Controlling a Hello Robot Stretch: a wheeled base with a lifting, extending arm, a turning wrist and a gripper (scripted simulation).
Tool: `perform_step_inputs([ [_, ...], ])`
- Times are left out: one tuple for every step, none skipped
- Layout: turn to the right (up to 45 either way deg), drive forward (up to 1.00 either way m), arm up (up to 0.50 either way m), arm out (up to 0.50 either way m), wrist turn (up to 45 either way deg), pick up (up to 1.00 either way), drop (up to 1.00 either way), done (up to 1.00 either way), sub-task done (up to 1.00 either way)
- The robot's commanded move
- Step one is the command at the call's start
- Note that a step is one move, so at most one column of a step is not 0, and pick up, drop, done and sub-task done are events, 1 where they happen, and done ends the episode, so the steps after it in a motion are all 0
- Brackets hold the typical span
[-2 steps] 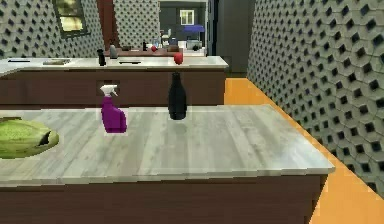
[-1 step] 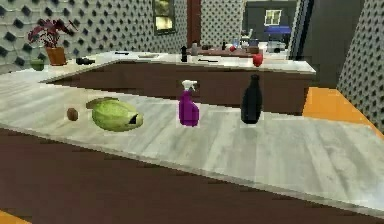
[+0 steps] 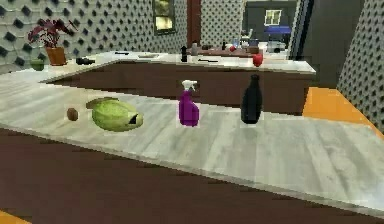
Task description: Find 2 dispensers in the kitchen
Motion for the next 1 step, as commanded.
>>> perform_step_inputs([
  [45.0,0.0,0.0,0.0,0.0,0.0,0.0,0.0,0.0],
])
